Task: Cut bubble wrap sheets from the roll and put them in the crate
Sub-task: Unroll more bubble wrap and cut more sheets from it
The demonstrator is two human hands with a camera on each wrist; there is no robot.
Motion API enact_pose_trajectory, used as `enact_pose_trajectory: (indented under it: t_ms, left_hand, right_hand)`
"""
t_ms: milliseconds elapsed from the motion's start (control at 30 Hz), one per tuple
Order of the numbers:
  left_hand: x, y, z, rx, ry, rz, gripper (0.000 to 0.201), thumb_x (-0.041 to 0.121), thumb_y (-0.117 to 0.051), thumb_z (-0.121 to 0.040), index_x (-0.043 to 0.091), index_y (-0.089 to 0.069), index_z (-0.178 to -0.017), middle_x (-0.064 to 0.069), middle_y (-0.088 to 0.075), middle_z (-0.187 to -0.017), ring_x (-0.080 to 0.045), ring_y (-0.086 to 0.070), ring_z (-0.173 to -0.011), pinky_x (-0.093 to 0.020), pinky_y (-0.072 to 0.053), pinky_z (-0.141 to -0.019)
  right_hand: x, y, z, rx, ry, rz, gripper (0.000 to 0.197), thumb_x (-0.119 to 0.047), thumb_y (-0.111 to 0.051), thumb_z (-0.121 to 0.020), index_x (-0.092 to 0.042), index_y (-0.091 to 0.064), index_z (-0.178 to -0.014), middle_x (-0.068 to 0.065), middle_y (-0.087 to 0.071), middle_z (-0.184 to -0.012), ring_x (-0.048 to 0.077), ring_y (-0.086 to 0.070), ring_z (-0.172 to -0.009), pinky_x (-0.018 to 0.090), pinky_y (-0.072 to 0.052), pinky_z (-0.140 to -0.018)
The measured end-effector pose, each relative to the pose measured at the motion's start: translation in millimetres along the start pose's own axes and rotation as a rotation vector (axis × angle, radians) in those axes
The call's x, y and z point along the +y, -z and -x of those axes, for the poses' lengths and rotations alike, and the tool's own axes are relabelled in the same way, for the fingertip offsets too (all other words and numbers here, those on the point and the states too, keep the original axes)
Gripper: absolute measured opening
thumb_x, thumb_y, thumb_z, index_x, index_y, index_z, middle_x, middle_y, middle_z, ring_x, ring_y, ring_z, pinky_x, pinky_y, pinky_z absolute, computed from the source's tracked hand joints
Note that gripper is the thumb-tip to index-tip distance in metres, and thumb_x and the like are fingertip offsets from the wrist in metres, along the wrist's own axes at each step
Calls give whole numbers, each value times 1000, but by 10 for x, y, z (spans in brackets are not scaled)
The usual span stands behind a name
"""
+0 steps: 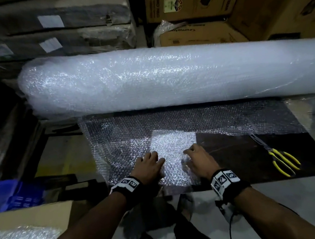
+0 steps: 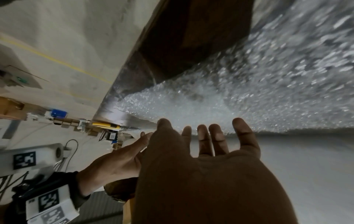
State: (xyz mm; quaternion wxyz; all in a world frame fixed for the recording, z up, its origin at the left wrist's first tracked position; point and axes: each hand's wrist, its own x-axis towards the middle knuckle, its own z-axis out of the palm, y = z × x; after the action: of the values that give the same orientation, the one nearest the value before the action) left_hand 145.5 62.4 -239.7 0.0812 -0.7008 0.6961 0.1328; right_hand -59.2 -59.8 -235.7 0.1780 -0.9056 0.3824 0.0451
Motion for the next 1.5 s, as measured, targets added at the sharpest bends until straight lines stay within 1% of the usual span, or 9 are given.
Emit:
enact_pose_trajectory:
  t_ms: [167,433,633,900,1000,1100,1167,1367,1500]
  left_hand:
    - [327,97,-122,95,-34,-27,52,51,-56,-91,23,-47,-135,-8,-43,-134,-32,-42,-123,-49,-41,-93]
    - [1174,167,-440,93,-58,-72,55,55,-79,-65,23,-64,-107,-6,-61,-107,-32,-59,-94,-47,-50,-63]
    - [2089,207,-805,108,95,27,55,49,-55,-92,25,-43,-140,-6,-35,-145,-32,-33,-133,-49,-35,-101]
    - [2940,247,-966,-7,279,93,56,54,-55,-92,29,-42,-141,-5,-32,-144,-30,-27,-135,-55,-34,-104]
    - [3032,280,-960,-23,337,125,55,54,-54,-94,29,-41,-141,-5,-30,-146,-30,-26,-135,-56,-36,-102]
    - [3062,294,-912,-26,404,127,52,54,-52,-95,25,-44,-137,-7,-32,-143,-31,-28,-133,-56,-37,-102]
    - [3060,283,-895,-17,448,127,51,53,-51,-96,22,-44,-135,-8,-35,-141,-32,-31,-132,-54,-38,-103]
    - [3064,267,-931,4,557,226,50,52,-49,-97,23,-45,-137,-6,-39,-142,-30,-34,-134,-53,-37,-106]
    - [2901,222,-972,23,633,251,48,49,-50,-98,22,-45,-136,-6,-42,-141,-30,-35,-134,-51,-36,-105]
  right_hand:
    - [492,261,171,92,-130,34,18,-18,-62,-88,-13,-67,-105,11,-62,-105,36,-60,-102,41,-52,-85]
    - [1784,530,694,80,-343,105,16,-20,-57,-92,-14,-69,-98,14,-68,-107,34,-65,-102,39,-52,-84]
    - [2881,525,1166,46,-451,180,34,-27,-61,-92,-7,-61,-120,20,-56,-118,41,-55,-110,43,-48,-91]
    - [3431,601,1460,-41,-346,66,53,-45,-66,-89,-7,-54,-124,18,-54,-126,37,-54,-118,39,-42,-99]
    - [3423,703,1491,-59,-281,66,39,-46,-67,-87,-12,-64,-106,17,-63,-117,34,-60,-112,35,-45,-92]
    - [3472,753,1511,-30,-226,-70,46,-48,-71,-84,-13,-55,-58,8,-68,-71,26,-69,-80,31,-37,-61]
    - [3525,734,1513,-80,-181,-217,52,-46,-72,-84,-7,-57,-54,2,-54,-47,12,-60,-56,29,-32,-53]
    - [3251,853,1357,-375,-72,-1033,21,-10,-69,-92,-6,-67,-71,10,-63,-62,15,-53,-51,22,-39,-46]
    - [2993,948,1040,-453,-155,-1405,19,-15,-69,-81,3,-69,-87,17,-66,-74,21,-63,-59,28,-53,-56]
